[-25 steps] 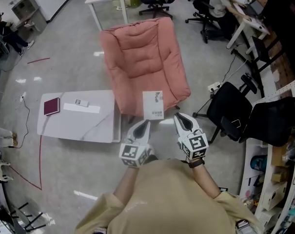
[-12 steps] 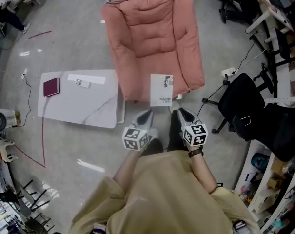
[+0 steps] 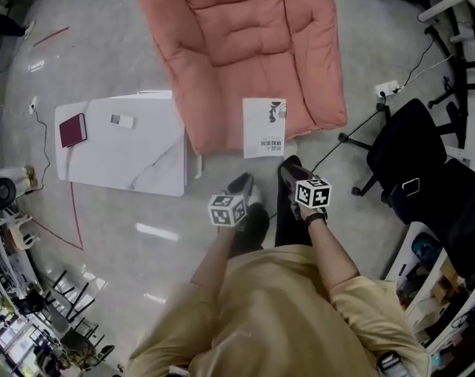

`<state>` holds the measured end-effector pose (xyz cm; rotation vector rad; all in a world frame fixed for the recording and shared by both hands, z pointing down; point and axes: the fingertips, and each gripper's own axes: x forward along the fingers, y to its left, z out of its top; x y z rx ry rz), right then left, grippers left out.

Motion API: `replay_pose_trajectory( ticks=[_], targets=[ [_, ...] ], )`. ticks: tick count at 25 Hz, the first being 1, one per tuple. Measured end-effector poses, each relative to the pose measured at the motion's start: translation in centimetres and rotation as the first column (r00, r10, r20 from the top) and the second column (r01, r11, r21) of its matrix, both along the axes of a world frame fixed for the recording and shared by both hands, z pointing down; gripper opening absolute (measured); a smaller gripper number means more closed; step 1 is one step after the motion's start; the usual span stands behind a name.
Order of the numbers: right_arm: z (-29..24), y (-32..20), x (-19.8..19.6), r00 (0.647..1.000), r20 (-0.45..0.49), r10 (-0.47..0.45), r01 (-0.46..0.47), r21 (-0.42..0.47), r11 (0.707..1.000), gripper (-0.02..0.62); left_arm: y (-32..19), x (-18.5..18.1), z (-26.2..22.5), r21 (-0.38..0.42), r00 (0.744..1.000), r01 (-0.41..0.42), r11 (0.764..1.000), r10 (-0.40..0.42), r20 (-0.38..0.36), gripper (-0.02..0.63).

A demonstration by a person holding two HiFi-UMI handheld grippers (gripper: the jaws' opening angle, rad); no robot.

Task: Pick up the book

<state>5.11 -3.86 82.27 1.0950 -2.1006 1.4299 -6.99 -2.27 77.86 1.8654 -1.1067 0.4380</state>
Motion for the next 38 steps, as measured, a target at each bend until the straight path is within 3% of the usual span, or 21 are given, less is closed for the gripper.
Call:
replay_pose_trajectory(
  ticks=[4,9,13,17,23,26,28,30,32,34,35,38],
  targets=[
    [5.2,0.6,-0.1,1.0,0.012,-0.016,0.016,-0.064,0.998,0.155,-0.2,-0.3,5.4,-0.078,0.999,0.035,0.996,-0.037,-0.027,0.097],
    [11.5,-0.8,-0.2,0.995,0.08,0.053,-0.043,-0.128,0.991,0.236,-1.1,-1.6,12.1,-0.179,0.992,0.107,0.978,-0.116,-0.043,0.174],
    [16.2,-1.8,0.0,0.998,0.065,0.008,0.002,-0.142,0.99,0.282,-2.1,-1.3,17.5,-0.249,0.982,0.14,0.958,-0.166,-0.087,0.272],
    [20.7,-2.0,-0.8,0.996,0.089,-0.023,0.038,-0.175,0.984,0.341,-1.9,-2.1,22.3,-0.307,0.987,0.116,0.945,-0.144,-0.069,0.319],
    [25.9,-2.6,-0.8,0.983,0.177,-0.057,0.091,-0.189,0.978,0.397,-3.3,-1.7,27.1,-0.315,0.972,0.15,0.937,-0.198,-0.124,0.379],
    [26.6,-3.7,-1.9,0.959,0.279,-0.054,0.108,-0.183,0.977,0.386,-4.3,-1.6,28.3,-0.309,0.961,0.175,0.935,-0.231,-0.154,0.376],
    [26.9,-4.3,-2.6,0.938,0.345,-0.042,0.117,-0.199,0.973,0.302,-4.5,-1.0,28.9,-0.313,0.96,0.155,0.937,-0.218,-0.177,0.325],
    [27.0,-4.5,-3.3,0.923,0.382,-0.039,0.131,-0.218,0.967,0.29,-4.4,-0.1,28.9,-0.314,0.957,0.122,0.942,-0.195,-0.213,0.319],
    [26.9,-4.4,-3.7,0.921,0.385,-0.059,0.156,-0.226,0.962,0.258,-4.5,0.4,28.5,-0.306,0.954,0.121,0.944,-0.196,-0.227,0.231],
    [26.6,-4.3,-3.7,0.92,0.386,-0.075,0.174,-0.228,0.958,0.162,-4.8,0.0,28.3,-0.301,0.95,0.155,0.941,-0.226,-0.215,0.157],
    [26.2,-4.1,-3.6,0.917,0.393,-0.071,0.173,-0.23,0.958,0.144,-4.8,-0.3,28.2,-0.304,0.947,0.171,0.937,-0.242,-0.213,0.112],
    [24.8,-4.0,-3.2,0.908,0.418,-0.033,0.144,-0.239,0.96,0.084,-4.8,-0.1,27.3,-0.315,0.937,0.184,0.931,-0.263,-0.231,0.077]
  ],
)
